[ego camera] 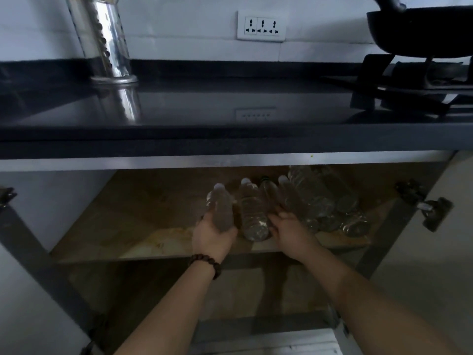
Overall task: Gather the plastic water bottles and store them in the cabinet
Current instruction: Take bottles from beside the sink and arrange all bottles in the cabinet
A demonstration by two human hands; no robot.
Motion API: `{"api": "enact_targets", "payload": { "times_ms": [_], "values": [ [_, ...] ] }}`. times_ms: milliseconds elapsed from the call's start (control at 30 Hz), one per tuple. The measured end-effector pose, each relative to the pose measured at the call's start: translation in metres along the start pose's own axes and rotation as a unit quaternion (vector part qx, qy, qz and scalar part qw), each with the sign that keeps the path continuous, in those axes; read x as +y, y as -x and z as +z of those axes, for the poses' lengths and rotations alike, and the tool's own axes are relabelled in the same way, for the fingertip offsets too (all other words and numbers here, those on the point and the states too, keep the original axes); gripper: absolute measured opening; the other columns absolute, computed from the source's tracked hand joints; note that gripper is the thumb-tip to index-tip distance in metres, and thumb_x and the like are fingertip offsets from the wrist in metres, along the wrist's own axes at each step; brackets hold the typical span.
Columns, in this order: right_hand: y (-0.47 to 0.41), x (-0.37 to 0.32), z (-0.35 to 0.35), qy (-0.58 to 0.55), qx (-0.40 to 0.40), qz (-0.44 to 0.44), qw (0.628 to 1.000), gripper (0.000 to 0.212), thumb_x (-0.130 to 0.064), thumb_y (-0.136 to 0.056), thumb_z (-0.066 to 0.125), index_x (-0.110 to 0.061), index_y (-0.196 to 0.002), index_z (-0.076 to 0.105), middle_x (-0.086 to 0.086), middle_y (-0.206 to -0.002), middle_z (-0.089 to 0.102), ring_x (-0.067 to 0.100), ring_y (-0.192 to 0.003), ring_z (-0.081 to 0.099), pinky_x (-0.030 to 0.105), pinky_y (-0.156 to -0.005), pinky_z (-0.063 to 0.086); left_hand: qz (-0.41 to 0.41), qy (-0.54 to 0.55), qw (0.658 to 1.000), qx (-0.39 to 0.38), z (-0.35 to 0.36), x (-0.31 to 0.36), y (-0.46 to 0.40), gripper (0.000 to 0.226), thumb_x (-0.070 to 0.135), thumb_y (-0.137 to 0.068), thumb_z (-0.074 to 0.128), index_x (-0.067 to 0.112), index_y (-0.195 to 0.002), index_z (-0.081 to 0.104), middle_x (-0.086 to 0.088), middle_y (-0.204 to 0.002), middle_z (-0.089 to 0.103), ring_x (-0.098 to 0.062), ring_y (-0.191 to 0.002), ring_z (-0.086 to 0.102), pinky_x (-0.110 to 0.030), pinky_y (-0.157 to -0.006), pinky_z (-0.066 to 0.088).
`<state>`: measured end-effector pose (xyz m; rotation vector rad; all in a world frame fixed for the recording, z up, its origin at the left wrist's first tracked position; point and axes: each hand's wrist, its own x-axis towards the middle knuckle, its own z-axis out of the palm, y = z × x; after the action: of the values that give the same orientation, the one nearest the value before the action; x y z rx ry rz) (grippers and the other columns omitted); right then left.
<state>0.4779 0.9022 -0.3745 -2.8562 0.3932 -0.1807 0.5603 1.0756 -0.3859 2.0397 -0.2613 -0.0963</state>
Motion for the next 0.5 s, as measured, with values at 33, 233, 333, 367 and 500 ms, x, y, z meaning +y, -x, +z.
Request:
{"api": "enact_targets", "payload": {
  "times_ms": [33, 233, 333, 367, 500],
  "values": [
    [0.003, -0.001, -0.003, -0.008, 0.008, 0.007, 1.000, 0.047, -0.028, -0.099, 0.040, -0.026, -0.146, 0.035, 0.000, -0.156, 0.029, 0.024, -0.135, 0.036, 0.038, -0.113, 0.031, -0.009, 0.053, 0.999, 0.003, 0.007, 0.007, 0.005, 0.040, 0.034, -0.076, 0.078, 0.035, -0.110, 0.055, 0.007, -0.112, 0.061, -0.009, -0.095, 0.056, -0.026, -0.079, 0.045],
    [0.039, 0.013, -0.035, -0.098, 0.140, 0.034, 0.985, 0.046, -0.014, -0.097, 0.046, -0.022, -0.142, 0.042, 0.003, -0.146, 0.044, 0.018, -0.130, 0.045, 0.019, -0.104, 0.028, 0.088, 0.079, 0.993, -0.015, 0.054, 0.064, 0.011, 0.048, 0.031, -0.077, 0.076, 0.027, -0.122, 0.058, 0.010, -0.101, 0.064, -0.013, -0.102, 0.062, -0.032, -0.088, 0.051],
    [0.049, 0.025, -0.048, -0.071, 0.196, 0.047, 0.977, 0.041, -0.014, -0.097, 0.047, -0.019, -0.137, 0.049, 0.003, -0.141, 0.049, 0.015, -0.129, 0.045, 0.017, -0.104, 0.024, 0.130, -0.001, 0.991, -0.041, 0.085, 0.094, 0.011, 0.051, 0.036, -0.082, 0.068, 0.024, -0.129, 0.051, 0.001, -0.108, 0.066, -0.019, -0.104, 0.061, -0.029, -0.092, 0.047],
    [0.049, 0.030, -0.051, -0.062, 0.209, 0.051, 0.975, 0.038, -0.015, -0.097, 0.047, -0.020, -0.135, 0.051, 0.003, -0.139, 0.050, 0.015, -0.129, 0.045, 0.019, -0.106, 0.026, 0.132, -0.027, 0.989, -0.057, 0.095, 0.099, 0.010, 0.047, 0.038, -0.084, 0.065, 0.024, -0.127, 0.052, -0.002, -0.113, 0.065, -0.021, -0.106, 0.060, -0.029, -0.093, 0.045],
    [0.042, 0.053, -0.056, -0.032, 0.181, 0.079, 0.980, 0.037, -0.016, -0.096, 0.047, -0.019, -0.132, 0.052, 0.006, -0.141, 0.047, 0.020, -0.128, 0.045, 0.033, -0.109, 0.037, 0.153, -0.118, 0.974, -0.119, 0.120, 0.109, 0.005, 0.052, 0.053, -0.081, 0.050, 0.026, -0.125, 0.053, -0.006, -0.125, 0.060, -0.026, -0.115, 0.056, -0.035, -0.091, 0.049]
  ]
}}
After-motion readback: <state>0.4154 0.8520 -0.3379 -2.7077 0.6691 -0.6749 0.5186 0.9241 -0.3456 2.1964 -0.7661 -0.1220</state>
